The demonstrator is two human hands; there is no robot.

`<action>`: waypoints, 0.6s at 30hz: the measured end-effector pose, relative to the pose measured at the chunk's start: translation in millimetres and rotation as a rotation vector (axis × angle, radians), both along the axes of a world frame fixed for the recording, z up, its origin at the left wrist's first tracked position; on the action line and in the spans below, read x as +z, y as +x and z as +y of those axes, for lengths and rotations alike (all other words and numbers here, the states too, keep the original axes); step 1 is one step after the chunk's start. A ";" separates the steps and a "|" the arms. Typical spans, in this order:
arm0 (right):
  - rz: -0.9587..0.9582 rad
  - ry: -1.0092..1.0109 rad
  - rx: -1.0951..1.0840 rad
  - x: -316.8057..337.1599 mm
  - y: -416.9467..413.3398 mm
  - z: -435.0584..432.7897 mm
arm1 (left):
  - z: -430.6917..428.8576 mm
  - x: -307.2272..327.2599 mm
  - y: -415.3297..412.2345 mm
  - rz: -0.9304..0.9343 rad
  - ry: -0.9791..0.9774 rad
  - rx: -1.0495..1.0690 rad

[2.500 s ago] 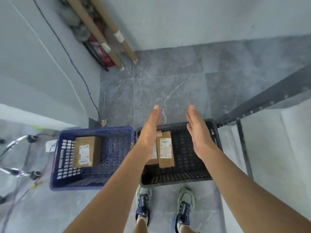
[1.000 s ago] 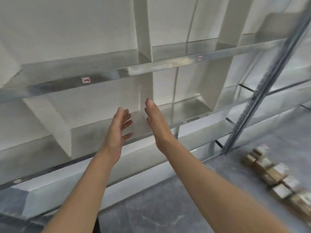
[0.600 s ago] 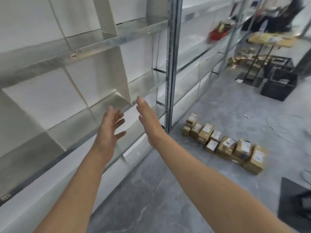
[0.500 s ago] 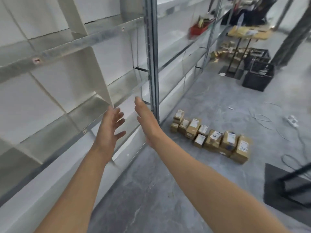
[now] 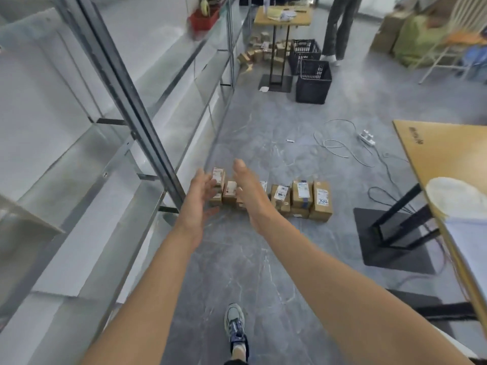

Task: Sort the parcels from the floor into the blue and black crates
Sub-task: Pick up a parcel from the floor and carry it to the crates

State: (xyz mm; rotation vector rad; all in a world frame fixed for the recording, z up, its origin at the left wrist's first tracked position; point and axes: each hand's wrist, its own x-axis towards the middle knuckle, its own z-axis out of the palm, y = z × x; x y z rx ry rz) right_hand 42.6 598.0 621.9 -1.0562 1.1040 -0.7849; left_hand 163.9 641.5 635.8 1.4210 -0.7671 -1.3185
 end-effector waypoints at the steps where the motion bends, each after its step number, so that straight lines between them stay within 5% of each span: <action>1: 0.002 0.008 -0.028 -6.1 -2.7 -14.7 | -17.1 -6.1 -0.2 0.006 0.011 -0.025; 18: 0.095 0.311 -0.303 -123.1 -101.2 -221.8 | -257.7 -112.0 -59.5 -0.037 0.295 -0.295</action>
